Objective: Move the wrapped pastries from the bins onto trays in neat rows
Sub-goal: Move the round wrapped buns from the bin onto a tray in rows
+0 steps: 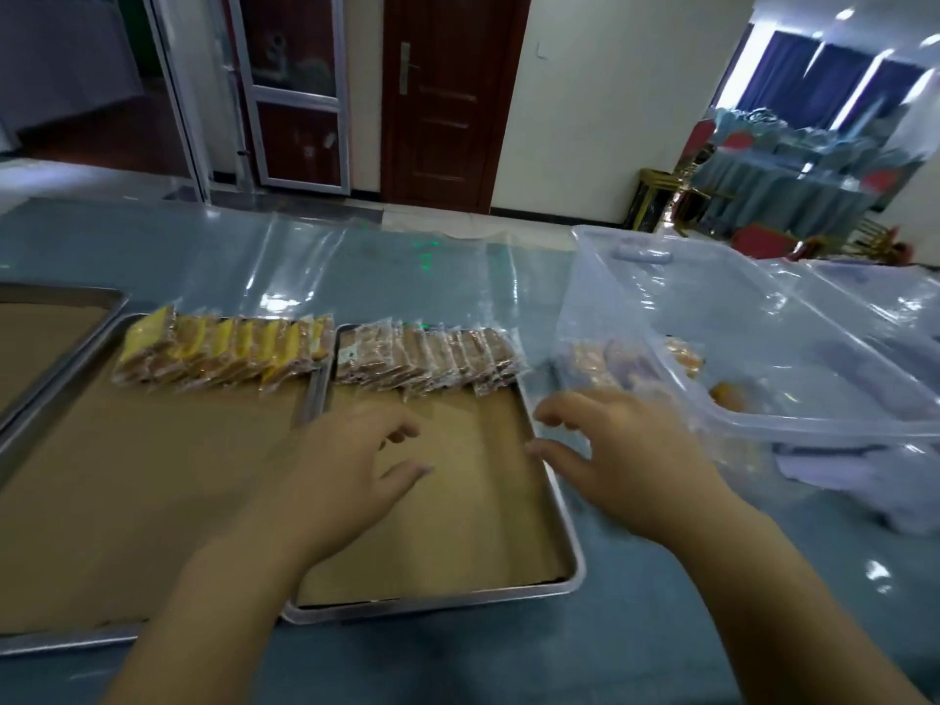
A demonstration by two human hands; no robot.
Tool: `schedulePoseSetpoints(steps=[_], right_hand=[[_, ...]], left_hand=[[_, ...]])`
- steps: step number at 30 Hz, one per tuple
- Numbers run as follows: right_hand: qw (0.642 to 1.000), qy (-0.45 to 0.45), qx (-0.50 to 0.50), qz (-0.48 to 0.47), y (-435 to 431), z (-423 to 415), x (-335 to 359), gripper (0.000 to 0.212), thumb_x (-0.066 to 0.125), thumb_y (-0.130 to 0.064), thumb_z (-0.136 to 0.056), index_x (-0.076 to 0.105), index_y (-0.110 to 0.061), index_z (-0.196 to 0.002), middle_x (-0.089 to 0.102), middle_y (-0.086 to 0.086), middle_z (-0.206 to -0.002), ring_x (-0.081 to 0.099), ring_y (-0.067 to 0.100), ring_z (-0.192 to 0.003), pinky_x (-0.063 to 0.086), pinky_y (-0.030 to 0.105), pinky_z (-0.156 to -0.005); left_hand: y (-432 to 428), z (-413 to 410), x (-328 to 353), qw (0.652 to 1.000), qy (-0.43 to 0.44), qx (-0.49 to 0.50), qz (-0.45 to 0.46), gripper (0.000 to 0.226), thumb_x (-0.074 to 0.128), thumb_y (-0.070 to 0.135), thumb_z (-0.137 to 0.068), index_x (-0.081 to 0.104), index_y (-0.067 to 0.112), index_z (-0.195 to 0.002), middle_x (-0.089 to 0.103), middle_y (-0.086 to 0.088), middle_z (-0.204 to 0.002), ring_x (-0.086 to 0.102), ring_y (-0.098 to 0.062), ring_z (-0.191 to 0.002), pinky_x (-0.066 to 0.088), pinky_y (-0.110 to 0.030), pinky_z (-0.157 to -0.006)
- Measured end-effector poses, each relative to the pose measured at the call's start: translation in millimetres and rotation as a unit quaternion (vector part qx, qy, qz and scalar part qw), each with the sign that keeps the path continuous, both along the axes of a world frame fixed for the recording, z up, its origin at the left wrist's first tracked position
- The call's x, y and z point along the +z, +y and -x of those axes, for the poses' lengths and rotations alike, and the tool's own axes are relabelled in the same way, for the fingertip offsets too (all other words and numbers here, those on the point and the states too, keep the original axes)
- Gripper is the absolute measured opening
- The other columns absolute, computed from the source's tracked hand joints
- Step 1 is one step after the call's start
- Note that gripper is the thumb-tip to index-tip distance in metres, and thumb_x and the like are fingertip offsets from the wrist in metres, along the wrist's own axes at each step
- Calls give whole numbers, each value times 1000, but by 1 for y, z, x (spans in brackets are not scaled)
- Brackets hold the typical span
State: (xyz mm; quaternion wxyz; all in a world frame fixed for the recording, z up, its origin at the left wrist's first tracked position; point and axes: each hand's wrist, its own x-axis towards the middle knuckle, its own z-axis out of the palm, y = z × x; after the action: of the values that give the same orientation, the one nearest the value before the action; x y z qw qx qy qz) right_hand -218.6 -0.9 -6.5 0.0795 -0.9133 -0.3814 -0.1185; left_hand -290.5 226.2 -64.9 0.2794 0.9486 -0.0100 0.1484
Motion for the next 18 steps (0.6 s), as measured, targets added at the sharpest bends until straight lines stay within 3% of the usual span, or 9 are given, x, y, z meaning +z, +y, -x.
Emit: schedulePoseSetpoints(steps=[4, 9, 11, 14, 18], right_hand=[[999, -47, -10, -17, -39, -21, 18, 19, 77, -28, -76, 70, -16, -88, 70, 0, -79, 65, 22, -67, 43, 25, -57], [999, -29, -46, 4, -85, -68, 35, 22, 63, -40, -81, 69, -23, -92, 69, -5, -84, 54, 11, -66, 30, 11, -55], [998, -12, -67, 14, -103, -94, 39, 26, 57, -46, -81, 67, -25, -94, 68, -7, -89, 55, 10, -70, 40, 18, -54], [994, 16, -103, 35, -126, -131, 43, 35, 47, -53, -79, 64, -31, -99, 66, -11, -98, 61, 15, -84, 51, 35, -68], [987, 36, -120, 101, -153, -176, 38, 37, 44, -57, -80, 58, -35, -106, 62, -16, -102, 58, 8, -89, 51, 31, -73]], left_hand=[[-36, -29, 21, 999, -30, -22, -28, 28, 57, 53, -79, 59, 36, -101, 56, 22, -93, 54, 2, -86, 52, -28, -72], [-71, -83, 49, 995, -67, -62, -42, 29, 57, 53, -82, 64, 30, -98, 61, 18, -90, 56, -2, -82, 50, -29, -71], [-84, -108, 58, 993, -80, -77, -31, 31, 54, 55, -83, 64, 30, -97, 63, 17, -91, 57, -3, -82, 49, -26, -70], [-107, -145, 66, 990, -84, -107, -28, 28, 56, 53, -80, 63, 30, -96, 64, 16, -92, 57, -4, -82, 48, -26, -70], [-138, -189, 74, 983, -83, -157, -49, 33, 50, 54, -83, 63, 28, -98, 63, 13, -93, 58, -9, -86, 52, -38, -73]])
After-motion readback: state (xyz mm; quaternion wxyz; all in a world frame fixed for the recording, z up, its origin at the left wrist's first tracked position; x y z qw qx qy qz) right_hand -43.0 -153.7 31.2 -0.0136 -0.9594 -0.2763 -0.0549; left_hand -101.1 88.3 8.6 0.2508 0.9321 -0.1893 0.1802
